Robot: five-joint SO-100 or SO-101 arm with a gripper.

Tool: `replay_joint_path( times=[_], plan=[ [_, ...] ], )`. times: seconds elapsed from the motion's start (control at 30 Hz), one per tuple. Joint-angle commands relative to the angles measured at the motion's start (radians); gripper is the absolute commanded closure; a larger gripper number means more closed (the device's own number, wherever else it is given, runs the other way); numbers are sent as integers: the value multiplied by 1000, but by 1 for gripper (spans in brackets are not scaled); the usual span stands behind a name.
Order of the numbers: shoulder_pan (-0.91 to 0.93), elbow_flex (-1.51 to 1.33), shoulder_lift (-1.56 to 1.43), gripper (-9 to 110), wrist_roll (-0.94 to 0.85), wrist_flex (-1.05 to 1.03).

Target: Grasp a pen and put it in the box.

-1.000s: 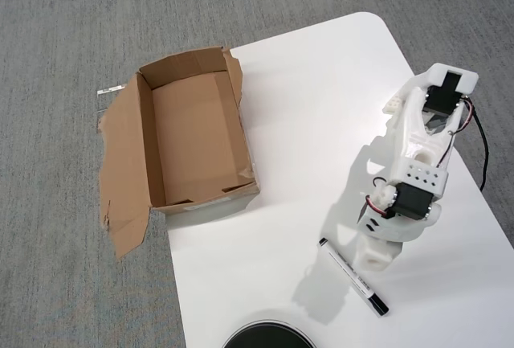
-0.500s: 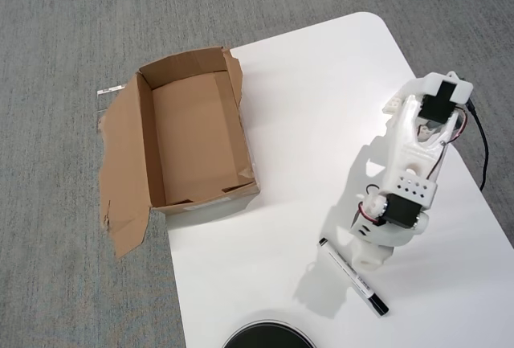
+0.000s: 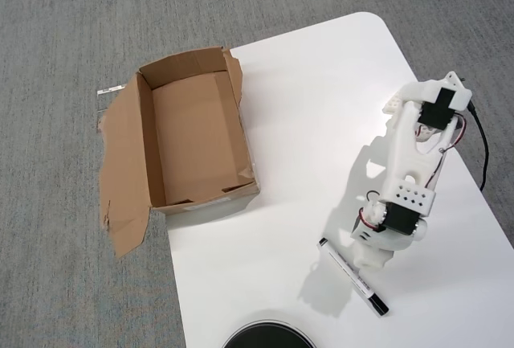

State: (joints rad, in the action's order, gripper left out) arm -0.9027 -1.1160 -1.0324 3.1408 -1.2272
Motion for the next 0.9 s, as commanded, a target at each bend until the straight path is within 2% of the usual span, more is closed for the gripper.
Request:
replay_joint_path(
  times=[0.0,0.7,0.87],
  plan=[
    [-1,50,-2,82,-5,11],
    [-2,286,123,83,-7,12],
    [-1,326,163,82,-7,64]
  ],
)
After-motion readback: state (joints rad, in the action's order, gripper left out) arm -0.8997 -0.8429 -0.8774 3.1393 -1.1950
